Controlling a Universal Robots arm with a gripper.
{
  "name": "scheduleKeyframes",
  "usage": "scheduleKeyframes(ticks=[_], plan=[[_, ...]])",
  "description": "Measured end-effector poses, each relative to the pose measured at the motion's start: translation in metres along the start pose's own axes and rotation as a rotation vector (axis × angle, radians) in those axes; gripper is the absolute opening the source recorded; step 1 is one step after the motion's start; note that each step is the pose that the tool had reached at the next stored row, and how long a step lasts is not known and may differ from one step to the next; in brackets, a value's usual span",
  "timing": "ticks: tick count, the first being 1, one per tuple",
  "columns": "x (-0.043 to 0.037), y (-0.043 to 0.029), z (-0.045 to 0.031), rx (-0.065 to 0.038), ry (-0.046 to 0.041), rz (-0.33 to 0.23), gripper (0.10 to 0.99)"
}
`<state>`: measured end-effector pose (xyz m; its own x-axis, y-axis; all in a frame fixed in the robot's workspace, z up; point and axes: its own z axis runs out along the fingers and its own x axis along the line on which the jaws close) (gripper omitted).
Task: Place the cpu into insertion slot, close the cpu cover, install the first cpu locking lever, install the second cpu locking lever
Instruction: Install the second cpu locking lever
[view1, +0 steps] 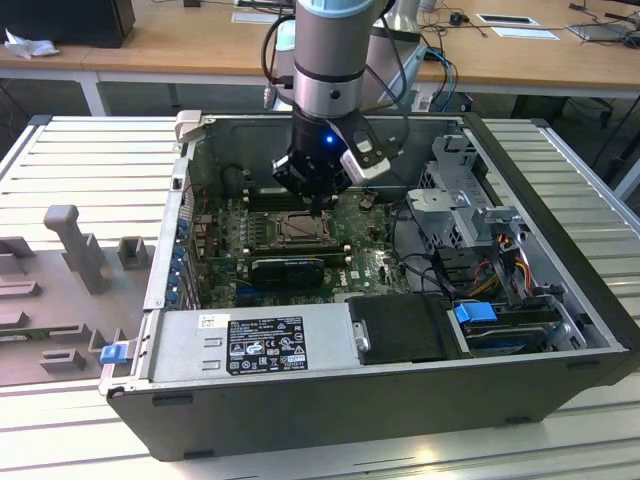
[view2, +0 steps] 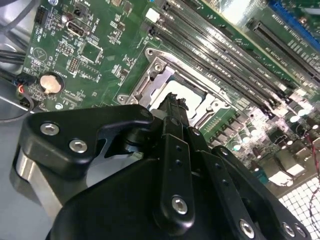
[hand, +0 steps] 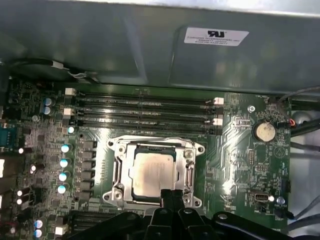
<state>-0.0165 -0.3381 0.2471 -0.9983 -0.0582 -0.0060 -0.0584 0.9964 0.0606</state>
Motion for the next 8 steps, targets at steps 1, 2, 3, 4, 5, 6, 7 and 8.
scheduleKeyframes(ticks=[1, 2, 3, 4, 5, 6, 7, 8], plan=[[0.0, -0.0001, -0.0015, 0.0, 0.0, 0.0, 0.106], [0.0, -0.0002, -0.0037, 0.0, -0.0001, 0.0, 0.106], [0.0, -0.0004, -0.0044, 0.0, -0.0001, 0.0, 0.106], [0.0001, -0.0009, -0.0046, 0.0, -0.0002, 0.0, 0.106], [0.0003, -0.0015, -0.0047, 0.0, -0.0001, 0.0, 0.106], [0.0005, -0.002, -0.0046, 0.0, -0.0001, 0.0, 0.106], [0.0009, -0.003, -0.0044, 0.0, 0.0, 0.0, 0.106], [0.0011, -0.0044, -0.004, 0.0, 0.0001, 0.0, 0.106]])
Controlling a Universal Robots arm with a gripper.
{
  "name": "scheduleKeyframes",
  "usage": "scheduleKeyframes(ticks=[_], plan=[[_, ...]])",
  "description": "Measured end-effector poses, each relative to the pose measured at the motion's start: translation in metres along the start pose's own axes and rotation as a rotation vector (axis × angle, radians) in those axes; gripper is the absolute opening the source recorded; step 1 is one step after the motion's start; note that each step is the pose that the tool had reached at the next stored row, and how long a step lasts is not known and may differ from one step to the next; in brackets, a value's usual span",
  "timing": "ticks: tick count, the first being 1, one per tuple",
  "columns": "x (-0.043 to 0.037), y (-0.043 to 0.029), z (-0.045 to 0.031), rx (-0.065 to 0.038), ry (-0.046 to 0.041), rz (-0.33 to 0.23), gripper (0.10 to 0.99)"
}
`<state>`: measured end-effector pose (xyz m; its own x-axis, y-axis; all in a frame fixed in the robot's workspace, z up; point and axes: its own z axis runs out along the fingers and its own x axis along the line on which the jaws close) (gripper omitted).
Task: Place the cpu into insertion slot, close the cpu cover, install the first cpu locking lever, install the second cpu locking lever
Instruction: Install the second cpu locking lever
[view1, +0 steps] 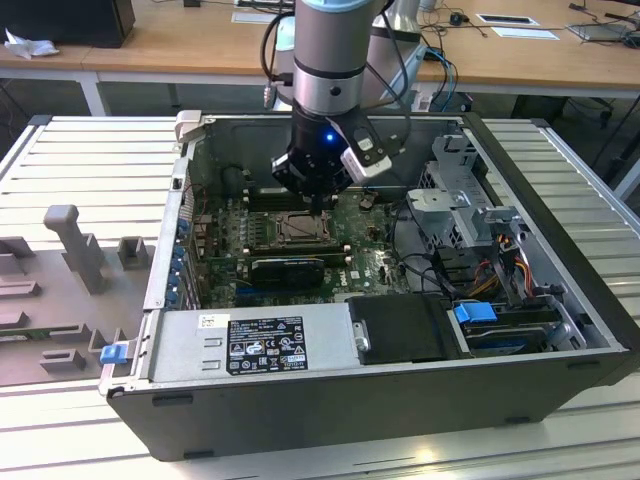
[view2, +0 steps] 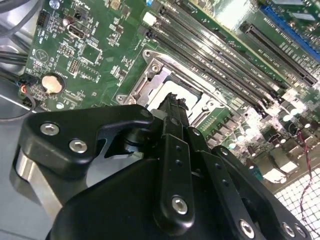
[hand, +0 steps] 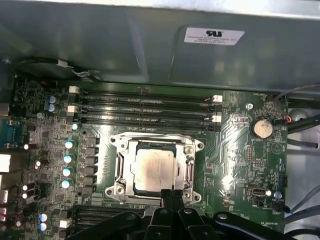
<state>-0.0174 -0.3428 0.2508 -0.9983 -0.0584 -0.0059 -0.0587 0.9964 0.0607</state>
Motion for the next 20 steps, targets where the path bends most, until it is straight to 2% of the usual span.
scheduleKeyframes(ticks=[2, 6, 10, 13, 14, 15, 16, 17, 20], plan=[[0.0007, -0.0035, 0.0009, 0.0, 0.0004, 0.0, 0.106], [0.0031, -0.016, 0.0025, 0.0, 0.001, 0.0, 0.106], [0.0049, -0.0205, 0.0053, -0.001, 0.0018, -0.001, 0.106], [0.0052, -0.0209, 0.0095, -0.001, 0.0096, -0.001, 0.106], [0.0055, -0.021, 0.0102, -0.005, 0.0102, -0.005, 0.106], [0.0056, -0.0211, 0.0104, -0.018, 0.0095, -0.007, 0.106], [0.0063, -0.0215, 0.0105, -0.037, 0.0083, -0.008, 0.106], [0.007, -0.0223, 0.0106, -0.042, 0.0079, -0.008, 0.106], [0.0096, -0.0266, 0.0107, -0.043, 0.0081, -0.01, 0.106]])
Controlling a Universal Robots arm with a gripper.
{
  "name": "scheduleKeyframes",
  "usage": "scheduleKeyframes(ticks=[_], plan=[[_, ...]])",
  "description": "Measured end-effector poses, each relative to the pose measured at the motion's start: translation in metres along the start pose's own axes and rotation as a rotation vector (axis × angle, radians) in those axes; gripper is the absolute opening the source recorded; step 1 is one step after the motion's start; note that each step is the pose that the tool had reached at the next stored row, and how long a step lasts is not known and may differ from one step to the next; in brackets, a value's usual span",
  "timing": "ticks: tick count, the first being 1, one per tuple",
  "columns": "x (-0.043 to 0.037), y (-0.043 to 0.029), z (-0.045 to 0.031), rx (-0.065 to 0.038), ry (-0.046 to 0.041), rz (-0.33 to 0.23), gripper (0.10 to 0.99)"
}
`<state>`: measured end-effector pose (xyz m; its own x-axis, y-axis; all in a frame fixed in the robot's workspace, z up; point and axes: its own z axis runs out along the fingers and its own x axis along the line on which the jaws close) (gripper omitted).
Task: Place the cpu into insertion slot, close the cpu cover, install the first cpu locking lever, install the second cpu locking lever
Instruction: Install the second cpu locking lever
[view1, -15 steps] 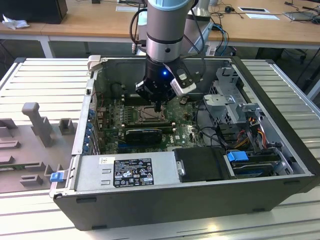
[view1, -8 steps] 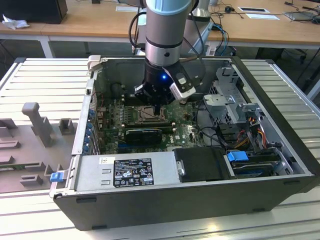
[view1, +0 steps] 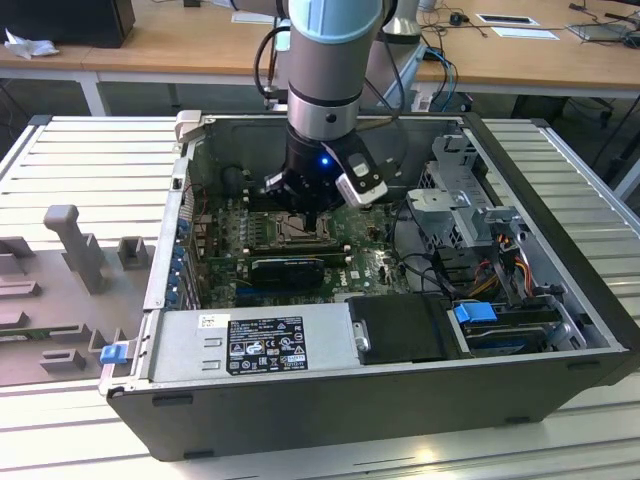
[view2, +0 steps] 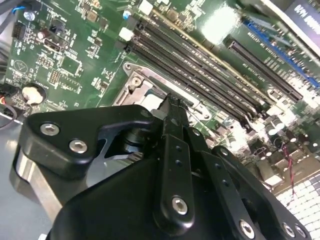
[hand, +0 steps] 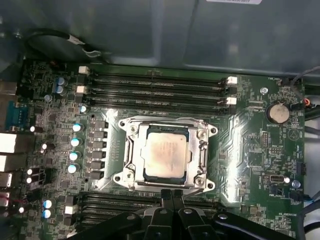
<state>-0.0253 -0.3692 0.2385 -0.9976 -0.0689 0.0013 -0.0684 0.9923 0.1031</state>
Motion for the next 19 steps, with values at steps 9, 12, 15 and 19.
scheduleKeyframes(ticks=[9, 12, 15, 19], plan=[[0.0187, -0.0032, 0.0006, 0.0, 0.0009, -0.009, 0.106], [0.0189, -0.0038, 0.0008, 0.0, 0.0012, -0.012, 0.106], [0.0191, -0.0044, 0.0016, 0.0, 0.0014, -0.013, 0.106], [0.0201, -0.0061, 0.0018, -0.002, 0.0013, -0.013, 0.106]])
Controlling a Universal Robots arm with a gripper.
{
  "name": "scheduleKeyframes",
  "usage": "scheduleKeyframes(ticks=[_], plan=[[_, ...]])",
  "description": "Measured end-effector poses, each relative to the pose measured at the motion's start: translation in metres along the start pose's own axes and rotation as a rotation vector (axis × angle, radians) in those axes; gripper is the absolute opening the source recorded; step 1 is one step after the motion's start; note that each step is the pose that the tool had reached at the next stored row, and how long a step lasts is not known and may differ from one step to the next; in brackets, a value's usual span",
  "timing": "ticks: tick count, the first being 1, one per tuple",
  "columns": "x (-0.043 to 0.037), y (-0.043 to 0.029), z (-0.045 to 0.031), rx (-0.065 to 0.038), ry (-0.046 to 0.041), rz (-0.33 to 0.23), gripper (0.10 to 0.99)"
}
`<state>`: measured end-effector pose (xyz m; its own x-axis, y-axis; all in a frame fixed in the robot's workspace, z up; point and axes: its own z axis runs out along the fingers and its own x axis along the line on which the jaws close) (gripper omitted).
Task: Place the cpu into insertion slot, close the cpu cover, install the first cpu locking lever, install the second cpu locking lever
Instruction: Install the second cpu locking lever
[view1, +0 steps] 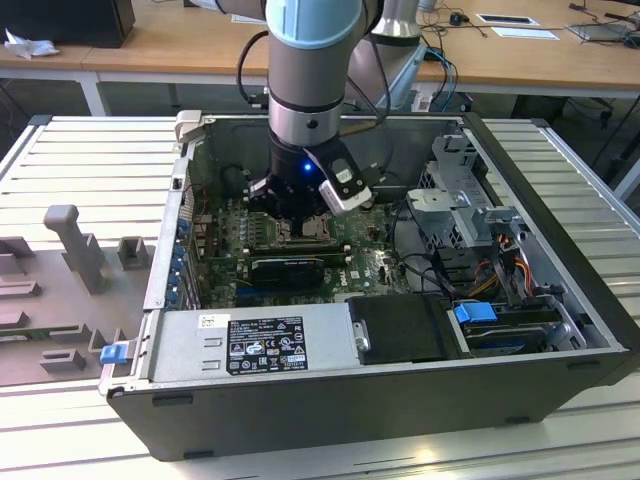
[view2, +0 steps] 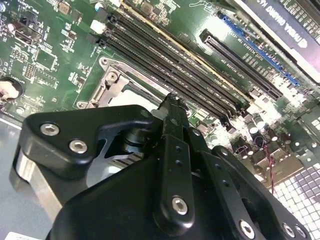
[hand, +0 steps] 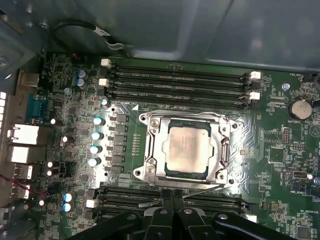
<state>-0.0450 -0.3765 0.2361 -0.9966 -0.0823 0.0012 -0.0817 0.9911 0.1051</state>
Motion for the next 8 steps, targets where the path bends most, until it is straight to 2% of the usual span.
scheduleKeyframes(ticks=[3, 6, 8], plan=[[0.0044, -0.0026, -0.0001, -0.004, -0.0003, -0.001, 0.106], [0.0097, -0.0048, 0.0032, -0.024, -0.0017, -0.005, 0.106], [0.0117, -0.0051, 0.0061, -0.027, -0.0018, -0.006, 0.106]])
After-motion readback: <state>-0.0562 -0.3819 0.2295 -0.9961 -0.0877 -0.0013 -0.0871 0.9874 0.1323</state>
